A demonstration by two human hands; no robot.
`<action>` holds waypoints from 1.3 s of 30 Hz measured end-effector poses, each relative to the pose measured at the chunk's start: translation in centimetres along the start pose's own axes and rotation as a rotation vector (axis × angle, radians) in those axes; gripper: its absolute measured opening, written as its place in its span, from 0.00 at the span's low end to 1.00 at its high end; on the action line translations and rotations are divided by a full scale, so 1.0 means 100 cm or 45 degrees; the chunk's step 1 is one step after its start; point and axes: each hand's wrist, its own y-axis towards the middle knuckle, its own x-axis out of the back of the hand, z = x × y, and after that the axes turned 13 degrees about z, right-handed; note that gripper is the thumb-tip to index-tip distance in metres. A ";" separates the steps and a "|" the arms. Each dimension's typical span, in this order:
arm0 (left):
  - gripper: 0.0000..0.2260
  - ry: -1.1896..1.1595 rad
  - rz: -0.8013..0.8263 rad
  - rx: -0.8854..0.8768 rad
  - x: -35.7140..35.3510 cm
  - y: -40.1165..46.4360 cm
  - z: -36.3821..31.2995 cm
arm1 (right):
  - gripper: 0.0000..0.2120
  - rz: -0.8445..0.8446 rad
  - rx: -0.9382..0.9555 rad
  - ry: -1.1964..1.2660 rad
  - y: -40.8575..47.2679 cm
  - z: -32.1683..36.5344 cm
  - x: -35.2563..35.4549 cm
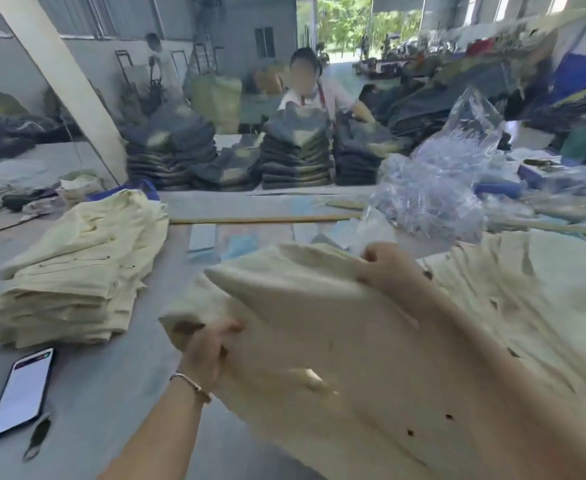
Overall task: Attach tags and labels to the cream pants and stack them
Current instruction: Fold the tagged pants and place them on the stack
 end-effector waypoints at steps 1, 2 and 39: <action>0.12 -0.072 -0.047 0.133 0.016 0.005 0.017 | 0.06 0.049 0.009 -0.079 0.004 0.006 -0.014; 0.11 -0.053 -0.071 0.237 0.033 0.004 0.029 | 0.07 0.107 0.016 -0.125 0.005 0.014 -0.032; 0.18 -0.806 0.376 0.724 0.085 -0.023 0.055 | 0.12 -0.248 -0.701 0.783 -0.053 -0.084 -0.091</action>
